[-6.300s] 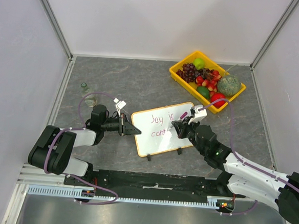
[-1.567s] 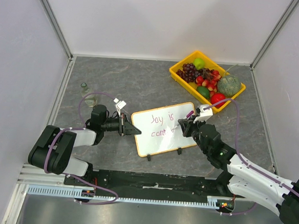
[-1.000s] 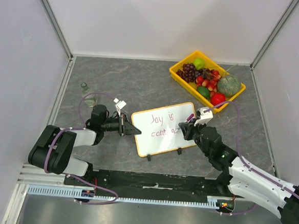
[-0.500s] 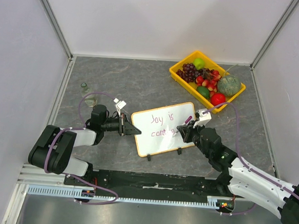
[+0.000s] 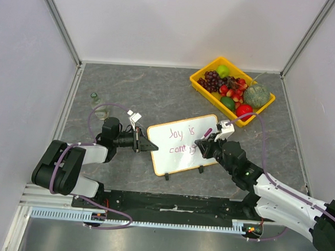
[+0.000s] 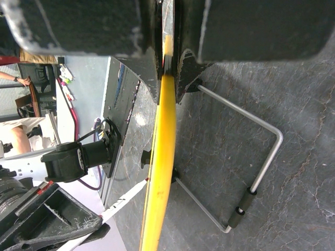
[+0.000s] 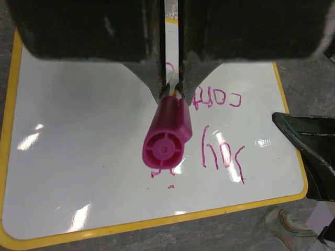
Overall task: Write a sentence on the whiteboard
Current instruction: Write on the whiteboard at the whiteboard stand.
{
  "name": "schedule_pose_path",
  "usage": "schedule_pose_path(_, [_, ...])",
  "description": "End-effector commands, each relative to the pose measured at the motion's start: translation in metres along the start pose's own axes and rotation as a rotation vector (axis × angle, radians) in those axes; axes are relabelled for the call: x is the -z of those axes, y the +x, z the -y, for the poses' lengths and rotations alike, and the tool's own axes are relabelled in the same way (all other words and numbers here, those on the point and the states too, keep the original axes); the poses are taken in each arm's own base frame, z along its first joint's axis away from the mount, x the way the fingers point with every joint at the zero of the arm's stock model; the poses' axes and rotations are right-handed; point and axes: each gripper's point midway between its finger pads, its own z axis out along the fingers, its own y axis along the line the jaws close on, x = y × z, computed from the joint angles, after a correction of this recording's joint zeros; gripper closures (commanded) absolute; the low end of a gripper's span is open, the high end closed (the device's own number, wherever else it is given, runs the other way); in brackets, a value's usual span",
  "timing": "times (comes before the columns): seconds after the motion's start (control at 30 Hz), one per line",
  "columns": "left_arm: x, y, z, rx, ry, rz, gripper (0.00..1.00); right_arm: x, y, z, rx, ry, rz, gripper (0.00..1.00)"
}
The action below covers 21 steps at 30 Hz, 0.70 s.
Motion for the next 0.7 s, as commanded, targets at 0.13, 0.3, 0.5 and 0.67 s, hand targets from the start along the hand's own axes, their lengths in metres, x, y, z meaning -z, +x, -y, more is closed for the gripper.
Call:
schedule_pose_path(0.13, [-0.002, -0.003, -0.011, 0.007, -0.049, 0.015, 0.98, 0.009, -0.057, -0.024, -0.067, -0.073, 0.137, 1.0])
schedule_pose_path(0.3, [-0.002, -0.003, -0.01, 0.005, -0.048, 0.015, 0.98, 0.009, -0.066, -0.012, -0.04, -0.02, 0.159, 1.0])
schedule_pose_path(0.5, [-0.001, -0.003, -0.01, 0.004, -0.048, 0.017, 0.98, 0.008, -0.068, 0.007, -0.02, 0.044, 0.159, 1.0])
schedule_pose_path(0.67, [-0.002, -0.003, -0.01, 0.005, -0.048, 0.015, 0.98, 0.009, -0.067, 0.018, -0.011, 0.073, 0.159, 1.0])
